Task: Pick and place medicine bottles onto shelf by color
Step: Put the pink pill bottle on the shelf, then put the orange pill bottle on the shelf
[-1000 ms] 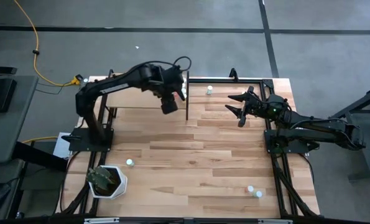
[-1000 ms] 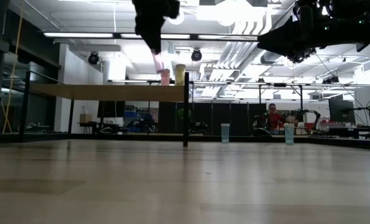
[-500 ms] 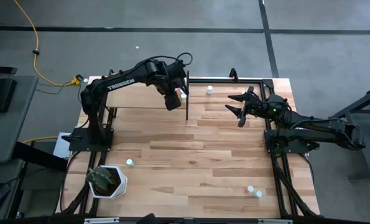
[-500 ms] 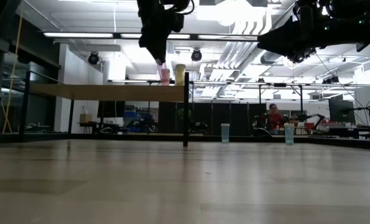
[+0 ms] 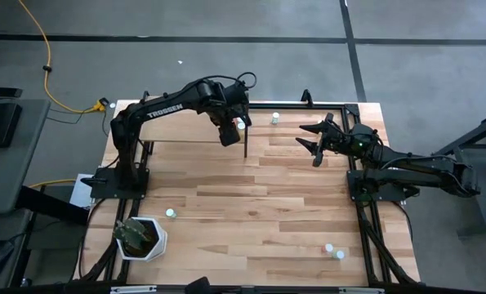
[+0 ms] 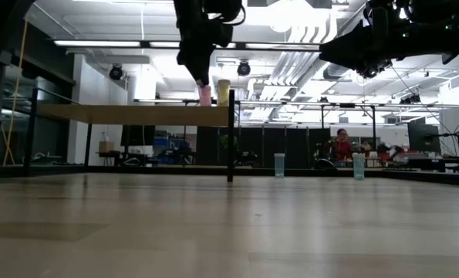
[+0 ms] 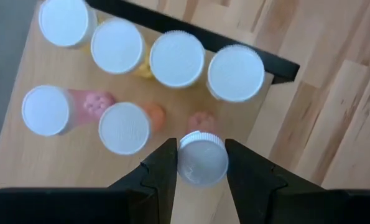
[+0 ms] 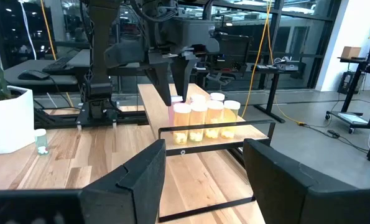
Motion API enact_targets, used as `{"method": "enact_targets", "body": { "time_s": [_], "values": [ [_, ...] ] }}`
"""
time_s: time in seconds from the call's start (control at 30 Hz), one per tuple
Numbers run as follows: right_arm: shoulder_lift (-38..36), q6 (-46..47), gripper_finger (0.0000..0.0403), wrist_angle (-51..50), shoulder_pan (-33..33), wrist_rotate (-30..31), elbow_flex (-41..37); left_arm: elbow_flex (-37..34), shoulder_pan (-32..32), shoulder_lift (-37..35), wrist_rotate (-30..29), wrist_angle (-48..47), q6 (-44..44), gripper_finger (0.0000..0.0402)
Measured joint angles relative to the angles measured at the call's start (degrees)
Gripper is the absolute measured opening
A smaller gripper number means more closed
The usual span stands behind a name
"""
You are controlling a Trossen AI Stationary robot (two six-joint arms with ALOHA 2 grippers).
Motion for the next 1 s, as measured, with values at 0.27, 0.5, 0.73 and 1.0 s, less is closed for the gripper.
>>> {"method": "enact_targets", "body": {
  "time_s": [0.27, 0.5, 0.73, 1.0],
  "values": [
    [0.0, 0.0, 0.0206, -0.2, 0.0, 0.0, 0.0, -0.1, -0.3, 0.5, -0.5, 1.7, 0.6, 0.0113],
    [0.0, 0.0, 0.0206, -0.2, 0.0, 0.0, 0.0, -0.3, -0.4, 0.6, -0.6, 2.1, 1.1, 0.0130],
    [0.0, 0.0, 0.0206, -0.2, 0.0, 0.0, 0.0, -0.4, -0.4, 0.8, -0.7, 2.2, 1.1, 0.0167],
    [0.0, 0.0, 0.0206, -0.2, 0.0, 0.0, 0.0, -0.4, -0.4, 0.6, -0.7, 2.3, 1.1, 0.0193]
  ]
}}
